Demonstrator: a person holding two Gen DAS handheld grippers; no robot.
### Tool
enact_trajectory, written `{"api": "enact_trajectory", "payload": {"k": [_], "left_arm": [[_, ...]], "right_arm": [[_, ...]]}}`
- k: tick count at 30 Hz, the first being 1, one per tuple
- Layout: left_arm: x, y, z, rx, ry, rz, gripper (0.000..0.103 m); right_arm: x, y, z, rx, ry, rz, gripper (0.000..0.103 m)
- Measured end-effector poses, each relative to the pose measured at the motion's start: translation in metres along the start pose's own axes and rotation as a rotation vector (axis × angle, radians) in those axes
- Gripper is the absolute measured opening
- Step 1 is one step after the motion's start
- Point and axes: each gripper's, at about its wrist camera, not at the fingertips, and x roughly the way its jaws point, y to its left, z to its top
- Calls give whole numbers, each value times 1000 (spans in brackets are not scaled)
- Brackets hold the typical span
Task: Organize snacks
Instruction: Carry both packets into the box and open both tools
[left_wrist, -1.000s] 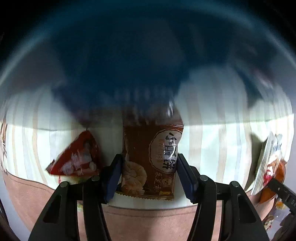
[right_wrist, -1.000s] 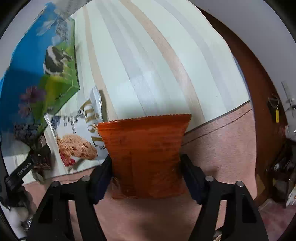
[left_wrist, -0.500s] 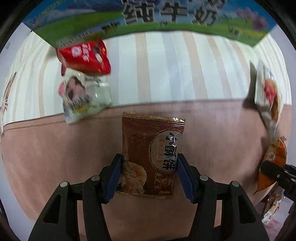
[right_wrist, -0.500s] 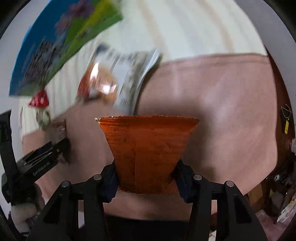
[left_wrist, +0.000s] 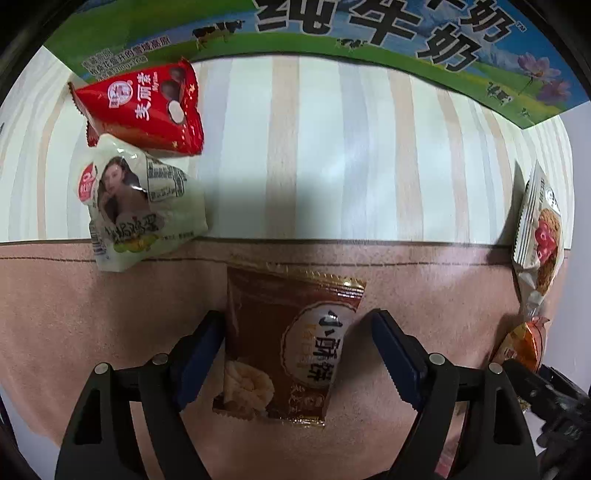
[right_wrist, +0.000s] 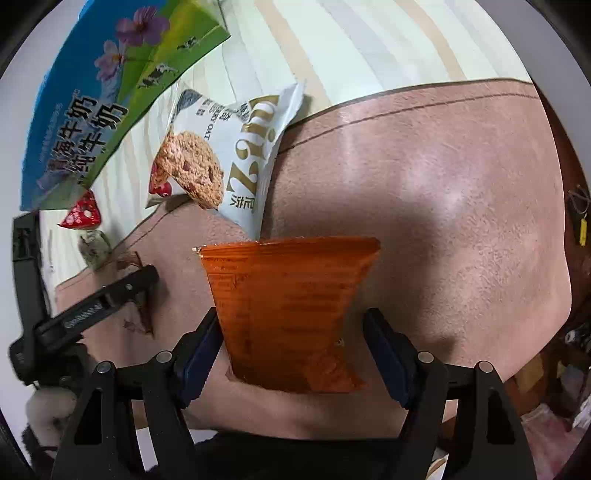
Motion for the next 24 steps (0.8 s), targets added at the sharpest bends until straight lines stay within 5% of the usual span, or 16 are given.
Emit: {"api": "enact_trajectory", "payload": {"k": [2, 3, 6, 8, 17, 24], "left_arm": [[-11, 3, -8, 5, -12, 18, 73], [-13, 0, -10, 11, -21, 28, 62], [-26, -4, -19, 30, -24, 45, 56], [-31, -6, -23, 34, -20, 49, 54], [-107, -3, -15, -6, -112, -67, 54], [-223, -13, 53, -31, -288, -172, 54]], "right_arm": [[5, 7, 0, 0, -13, -26, 79], [11, 15, 0, -4, -21, -49, 75], [15, 29, -3, -54, -38, -105, 54], [10, 32, -6, -76, -45, -98, 51], [-49, 73, -1, -114, -98, 94, 48], [-133, 147, 66, -199, -242, 214, 48]]}}
